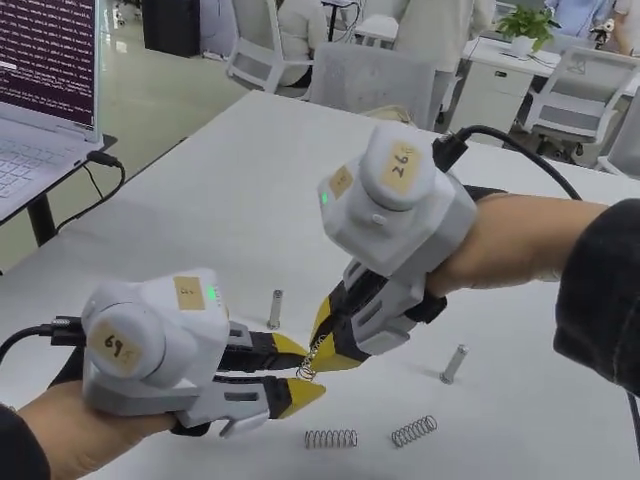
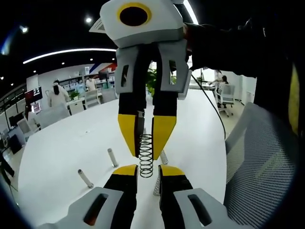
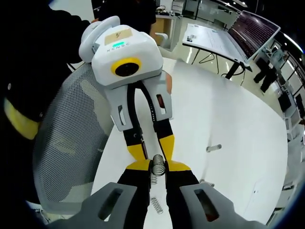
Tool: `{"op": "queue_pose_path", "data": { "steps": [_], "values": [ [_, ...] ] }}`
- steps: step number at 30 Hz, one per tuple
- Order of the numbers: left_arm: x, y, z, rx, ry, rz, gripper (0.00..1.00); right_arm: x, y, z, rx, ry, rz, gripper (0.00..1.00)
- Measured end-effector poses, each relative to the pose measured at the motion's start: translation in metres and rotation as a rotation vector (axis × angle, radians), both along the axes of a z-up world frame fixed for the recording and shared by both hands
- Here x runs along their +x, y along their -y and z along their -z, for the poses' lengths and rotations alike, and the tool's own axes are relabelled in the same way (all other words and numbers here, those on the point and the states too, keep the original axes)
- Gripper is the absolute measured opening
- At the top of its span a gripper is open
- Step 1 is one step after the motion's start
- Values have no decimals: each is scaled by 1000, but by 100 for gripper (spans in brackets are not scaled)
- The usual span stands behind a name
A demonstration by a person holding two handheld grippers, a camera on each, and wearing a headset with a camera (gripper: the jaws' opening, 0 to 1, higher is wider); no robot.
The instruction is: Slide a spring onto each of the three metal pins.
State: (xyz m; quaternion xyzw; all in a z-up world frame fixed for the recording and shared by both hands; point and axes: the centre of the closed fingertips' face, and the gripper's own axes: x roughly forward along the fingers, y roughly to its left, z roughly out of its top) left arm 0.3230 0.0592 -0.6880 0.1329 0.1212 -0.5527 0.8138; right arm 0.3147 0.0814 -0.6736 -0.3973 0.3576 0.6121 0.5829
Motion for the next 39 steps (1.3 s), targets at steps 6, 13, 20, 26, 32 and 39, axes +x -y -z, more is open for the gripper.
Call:
{"op": "queue_pose_path", "data": {
  "steps": [6,13,20,26,32,39],
  "values": [
    [5,-10,4,-8,-14,-33,18,5,-3,0,2,1,-1,8],
    [8,-19,8,-16,-25,-65,29,10,-6,0,8,1,0,8],
    [11,-29,10,-16,-26,-93,40,14,-10,-1,19,1,2,8],
    [13,-40,11,-16,-30,-125,47,17,-14,-2,30,1,2,8],
    [14,-52,14,-5,-25,-166,53,21,-16,-4,37,5,2,8],
    [14,-65,19,-1,-28,-211,61,27,-19,-4,37,7,-2,8]
  ]
}}
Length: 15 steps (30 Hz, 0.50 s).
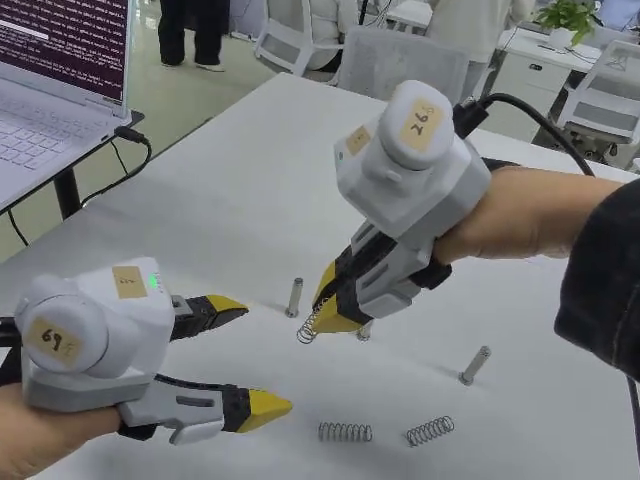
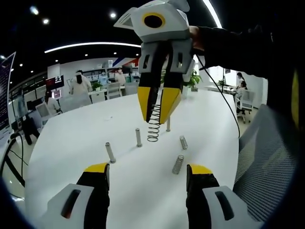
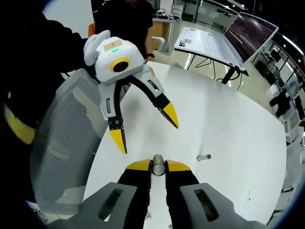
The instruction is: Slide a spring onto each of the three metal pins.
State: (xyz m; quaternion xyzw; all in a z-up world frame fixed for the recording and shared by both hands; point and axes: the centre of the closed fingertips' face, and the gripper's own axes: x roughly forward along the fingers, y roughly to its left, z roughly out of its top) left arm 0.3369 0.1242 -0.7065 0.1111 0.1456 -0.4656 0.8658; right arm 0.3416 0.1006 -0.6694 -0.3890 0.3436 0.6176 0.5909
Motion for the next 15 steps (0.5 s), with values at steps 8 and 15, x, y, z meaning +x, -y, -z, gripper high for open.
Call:
{"op": "queue_pose_path", "data": {
  "steps": [8,15],
  "values": [
    [0,-9,4,9,4,-42,67,6,-2,-2,2,3,0,8],
    [0,-17,8,46,27,-65,70,15,0,-5,5,15,15,8]
  ]
}}
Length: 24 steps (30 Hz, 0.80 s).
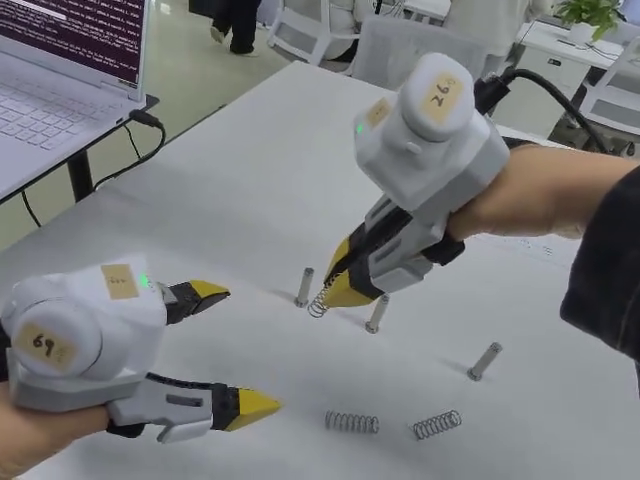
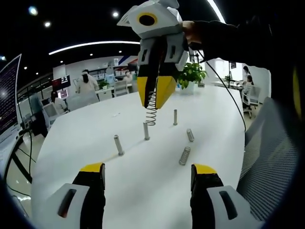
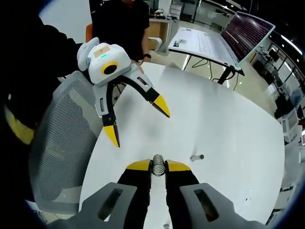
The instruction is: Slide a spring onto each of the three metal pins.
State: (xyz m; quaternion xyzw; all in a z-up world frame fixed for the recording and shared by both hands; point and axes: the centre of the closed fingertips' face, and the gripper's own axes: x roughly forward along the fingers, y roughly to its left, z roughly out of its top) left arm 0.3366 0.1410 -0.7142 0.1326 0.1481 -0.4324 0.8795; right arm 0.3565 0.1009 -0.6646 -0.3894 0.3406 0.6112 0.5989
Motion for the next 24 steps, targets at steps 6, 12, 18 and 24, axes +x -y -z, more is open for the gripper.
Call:
{"op": "queue_pose_path", "data": {
  "steps": [6,12,18,24],
  "values": [
    [-1,-2,3,15,5,-5,70,7,2,-5,6,7,17,8],
    [0,-3,4,19,4,-5,69,17,2,-11,9,18,28,8],
    [0,-5,4,27,8,-3,69,36,0,-18,19,55,52,8],
    [-2,-8,5,36,8,-5,68,50,0,-19,19,82,85,8]
  ]
}}
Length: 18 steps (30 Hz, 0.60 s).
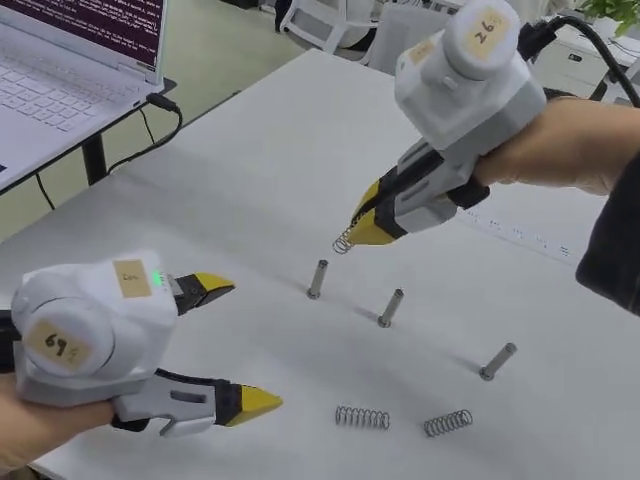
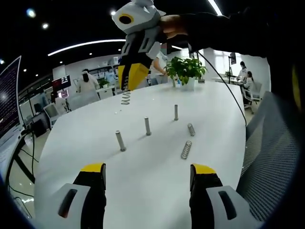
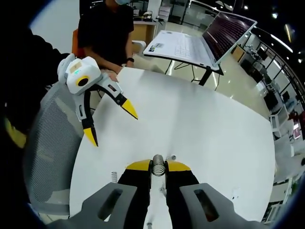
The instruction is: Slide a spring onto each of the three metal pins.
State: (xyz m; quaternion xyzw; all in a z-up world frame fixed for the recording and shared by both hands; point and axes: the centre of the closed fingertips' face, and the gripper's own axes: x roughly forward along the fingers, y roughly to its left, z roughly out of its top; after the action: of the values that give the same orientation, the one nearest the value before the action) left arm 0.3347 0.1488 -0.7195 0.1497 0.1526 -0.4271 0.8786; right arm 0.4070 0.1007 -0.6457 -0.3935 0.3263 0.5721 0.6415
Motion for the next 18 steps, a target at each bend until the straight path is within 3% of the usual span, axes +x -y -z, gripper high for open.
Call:
{"op": "queue_pose_path", "data": {
  "steps": [10,18],
  "values": [
    [-1,-2,1,2,3,-5,68,28,0,20,-46,8,19,8],
    [-3,1,4,9,-5,7,67,32,-2,34,-66,-21,28,8]
  ]
}}
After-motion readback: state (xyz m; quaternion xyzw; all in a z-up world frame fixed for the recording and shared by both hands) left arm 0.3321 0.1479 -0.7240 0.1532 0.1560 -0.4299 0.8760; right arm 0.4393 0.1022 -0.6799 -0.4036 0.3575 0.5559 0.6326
